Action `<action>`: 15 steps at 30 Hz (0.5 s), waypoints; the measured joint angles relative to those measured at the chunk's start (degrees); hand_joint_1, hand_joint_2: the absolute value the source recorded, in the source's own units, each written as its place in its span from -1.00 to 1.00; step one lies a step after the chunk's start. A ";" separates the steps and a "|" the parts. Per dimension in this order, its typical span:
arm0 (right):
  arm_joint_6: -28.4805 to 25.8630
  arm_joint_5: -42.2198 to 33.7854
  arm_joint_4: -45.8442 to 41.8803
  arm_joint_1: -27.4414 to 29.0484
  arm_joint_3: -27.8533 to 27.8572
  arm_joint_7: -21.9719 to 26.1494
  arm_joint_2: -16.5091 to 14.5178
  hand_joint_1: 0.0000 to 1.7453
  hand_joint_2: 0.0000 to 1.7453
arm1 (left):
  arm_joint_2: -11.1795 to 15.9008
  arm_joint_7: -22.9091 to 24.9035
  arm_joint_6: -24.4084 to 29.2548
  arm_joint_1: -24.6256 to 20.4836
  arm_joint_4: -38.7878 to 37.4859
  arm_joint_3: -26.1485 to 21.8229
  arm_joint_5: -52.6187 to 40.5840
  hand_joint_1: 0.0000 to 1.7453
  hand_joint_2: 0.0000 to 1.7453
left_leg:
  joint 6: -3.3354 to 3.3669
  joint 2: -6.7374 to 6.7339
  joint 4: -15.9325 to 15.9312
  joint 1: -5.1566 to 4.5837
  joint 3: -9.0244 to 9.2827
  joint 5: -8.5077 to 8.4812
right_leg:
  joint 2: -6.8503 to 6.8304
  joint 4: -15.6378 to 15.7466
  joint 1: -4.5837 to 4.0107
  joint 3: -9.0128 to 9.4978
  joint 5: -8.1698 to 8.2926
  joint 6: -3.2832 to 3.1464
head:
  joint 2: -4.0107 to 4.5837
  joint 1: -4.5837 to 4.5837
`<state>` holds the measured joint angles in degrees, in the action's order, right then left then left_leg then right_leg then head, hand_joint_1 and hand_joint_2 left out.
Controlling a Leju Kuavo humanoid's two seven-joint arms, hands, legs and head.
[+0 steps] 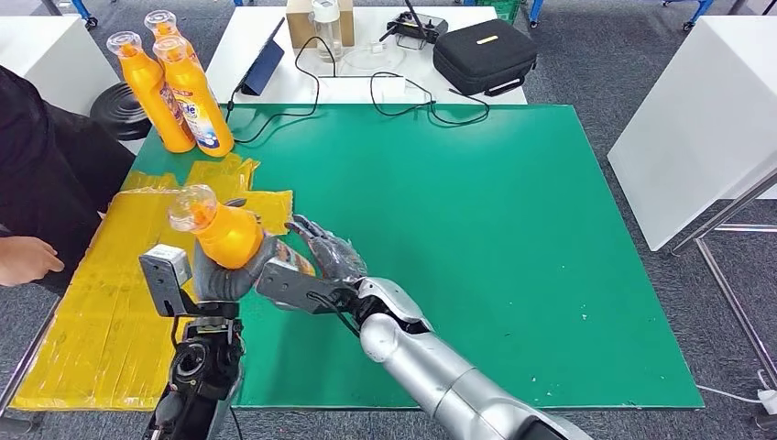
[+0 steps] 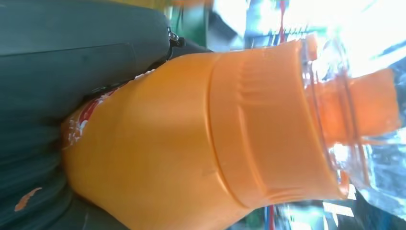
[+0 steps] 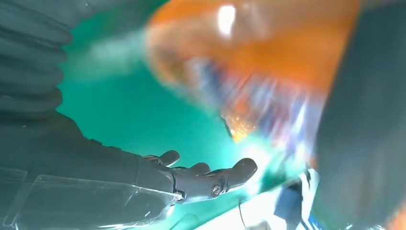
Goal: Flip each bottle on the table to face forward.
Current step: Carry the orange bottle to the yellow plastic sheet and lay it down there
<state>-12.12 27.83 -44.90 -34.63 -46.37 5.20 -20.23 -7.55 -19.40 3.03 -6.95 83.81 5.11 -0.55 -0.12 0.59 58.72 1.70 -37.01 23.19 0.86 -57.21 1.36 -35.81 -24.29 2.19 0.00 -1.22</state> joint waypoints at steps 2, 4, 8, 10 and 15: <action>1.21 0.79 -3.77 1.77 3.24 0.21 0.61 -1.00 -1.00 | 0.11 0.17 0.60 0.58 1.42 -1.38 -1.65 1.00 1.00 | 0.00 0.01 0.00 0.00 -0.02 0.00 | -0.01 0.00 0.00 -0.01 0.00 0.00 | 0.00 0.00; 1.98 1.28 -6.61 2.96 5.55 0.20 1.10 -1.00 -1.00 | 0.19 0.21 0.57 0.98 2.34 -2.38 -2.08 1.00 1.00 | 0.00 0.01 0.00 0.00 -0.03 0.01 | -0.01 0.00 0.00 -0.01 -0.01 0.00 | 0.00 0.00; 2.36 1.68 -9.98 4.47 8.03 0.20 1.44 -1.00 -1.00 | 0.20 0.21 0.50 1.32 3.27 -3.36 -2.44 1.00 1.00 | 0.00 0.01 0.00 -0.01 -0.04 0.01 | -0.01 0.00 0.01 -0.01 0.00 0.00 | 0.00 0.01; 2.37 1.70 -10.90 4.89 8.66 0.20 1.47 -1.00 -1.00 | 0.20 0.21 0.49 1.49 3.57 -3.62 -2.47 1.00 1.00 | 0.00 0.01 0.00 0.00 -0.03 0.00 | -0.01 0.00 0.00 -0.01 0.00 0.00 | 0.00 0.01; 2.35 1.73 -12.62 5.83 9.81 0.57 1.61 -1.00 -1.00 | 0.21 0.06 2.19 1.76 4.00 -3.93 -4.81 1.00 1.00 | 0.00 0.01 0.00 0.00 -0.03 0.00 | -0.01 0.00 0.00 -0.01 0.00 0.00 | 0.00 -0.01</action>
<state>-9.76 29.56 -57.52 -28.80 -36.57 5.78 -18.62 -7.34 -19.34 5.21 -5.19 87.81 1.18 -5.36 -0.13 0.59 58.72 1.70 -37.04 23.19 0.85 -57.21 1.36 -35.82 -24.29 2.19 0.00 -1.23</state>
